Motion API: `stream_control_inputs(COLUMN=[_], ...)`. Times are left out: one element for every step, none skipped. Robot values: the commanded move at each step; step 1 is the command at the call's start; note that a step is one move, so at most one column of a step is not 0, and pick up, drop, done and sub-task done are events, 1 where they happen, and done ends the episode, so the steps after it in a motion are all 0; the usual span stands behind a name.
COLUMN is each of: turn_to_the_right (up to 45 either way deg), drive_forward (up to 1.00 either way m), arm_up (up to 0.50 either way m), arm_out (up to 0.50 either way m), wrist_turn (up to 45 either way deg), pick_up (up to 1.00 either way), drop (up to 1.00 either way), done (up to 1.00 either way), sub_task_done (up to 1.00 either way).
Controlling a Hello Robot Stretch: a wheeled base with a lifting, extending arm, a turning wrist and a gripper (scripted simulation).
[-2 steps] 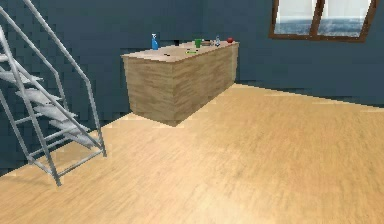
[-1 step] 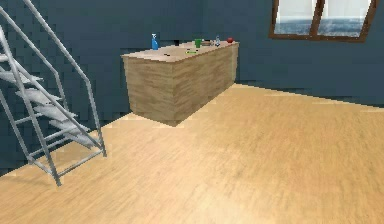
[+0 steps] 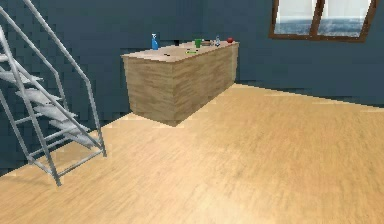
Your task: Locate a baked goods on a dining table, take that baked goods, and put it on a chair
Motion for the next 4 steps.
stream_control_inputs(turn_to_the_right=[0.0,0.0,0.0,0.0], drive_forward=[0.00,0.00,0.00,0.00], arm_up=[0.00,0.00,0.00,-0.30], arm_out=[0.00,0.00,0.00,0.00], wrist_turn=[45.0,45.0,33.0,0.0], pick_up=[0.00,0.00,0.00,0.00], drop=[0.00,0.00,0.00,0.00], done=[0.00,0.00,0.00,0.00], sub_task_done=[0.00,0.00,0.00,0.00])
